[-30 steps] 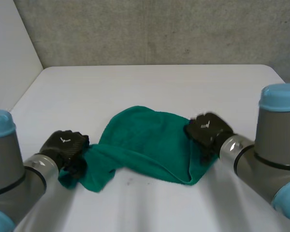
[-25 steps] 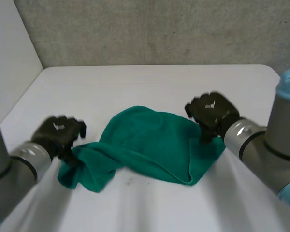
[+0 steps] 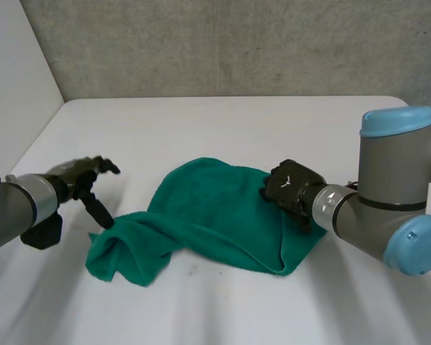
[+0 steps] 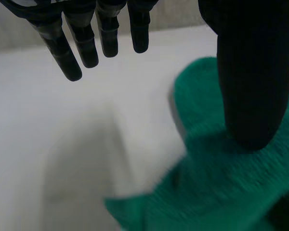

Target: Fold the towel.

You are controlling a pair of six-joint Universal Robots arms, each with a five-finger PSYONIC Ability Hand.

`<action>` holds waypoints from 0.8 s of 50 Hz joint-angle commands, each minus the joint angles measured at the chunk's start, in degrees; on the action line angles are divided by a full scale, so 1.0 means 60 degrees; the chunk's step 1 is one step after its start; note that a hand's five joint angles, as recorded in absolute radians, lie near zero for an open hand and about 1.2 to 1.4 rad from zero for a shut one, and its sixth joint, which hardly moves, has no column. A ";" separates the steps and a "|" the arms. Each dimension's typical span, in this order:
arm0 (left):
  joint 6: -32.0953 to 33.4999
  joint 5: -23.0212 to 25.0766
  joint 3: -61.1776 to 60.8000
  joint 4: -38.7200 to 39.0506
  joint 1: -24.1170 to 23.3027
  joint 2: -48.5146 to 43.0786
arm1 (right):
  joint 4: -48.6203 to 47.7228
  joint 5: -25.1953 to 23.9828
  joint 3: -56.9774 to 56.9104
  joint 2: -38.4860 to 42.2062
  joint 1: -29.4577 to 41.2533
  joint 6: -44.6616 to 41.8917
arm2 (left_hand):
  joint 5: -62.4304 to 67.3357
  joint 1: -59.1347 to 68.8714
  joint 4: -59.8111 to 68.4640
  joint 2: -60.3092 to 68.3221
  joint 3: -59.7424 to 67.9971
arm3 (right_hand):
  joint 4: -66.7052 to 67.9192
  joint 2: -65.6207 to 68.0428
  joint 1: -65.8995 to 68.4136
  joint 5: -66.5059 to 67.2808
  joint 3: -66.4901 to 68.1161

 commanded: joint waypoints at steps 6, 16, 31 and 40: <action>-0.0409 0.0653 -0.0020 -0.0850 0.0103 -0.1216 | -0.1022 0.0174 0.0132 0.0876 -0.0012 -0.0057 | 0.2597 0.2492 0.2538 0.2492 0.2488 | 0.3754 0.3651 0.4151 0.3720 0.3694; -0.0409 0.0653 -0.0064 -0.0864 -0.0015 -0.1231 | -0.2032 0.0525 0.0278 0.0262 -0.0934 0.1625 | 0.5349 0.5243 0.5290 0.5244 0.5239 | 0.9519 0.9416 0.9917 0.9485 0.9460; -0.0306 0.0609 -0.0401 -0.0630 -0.0132 -0.1260 | -0.2004 0.0570 0.1917 -0.1042 -0.2969 0.3635 | 0.5349 0.5243 0.5290 0.5244 0.5239 | 0.9519 0.9416 0.9917 0.9485 0.9460; -0.0306 0.0609 -0.0489 -0.0528 -0.0161 -0.1202 | -0.2106 0.0540 0.2563 -0.1292 -0.3234 0.3620 | 0.6546 0.6441 0.6487 0.6441 0.6437 | 0.9519 0.9416 0.9917 0.9485 0.9460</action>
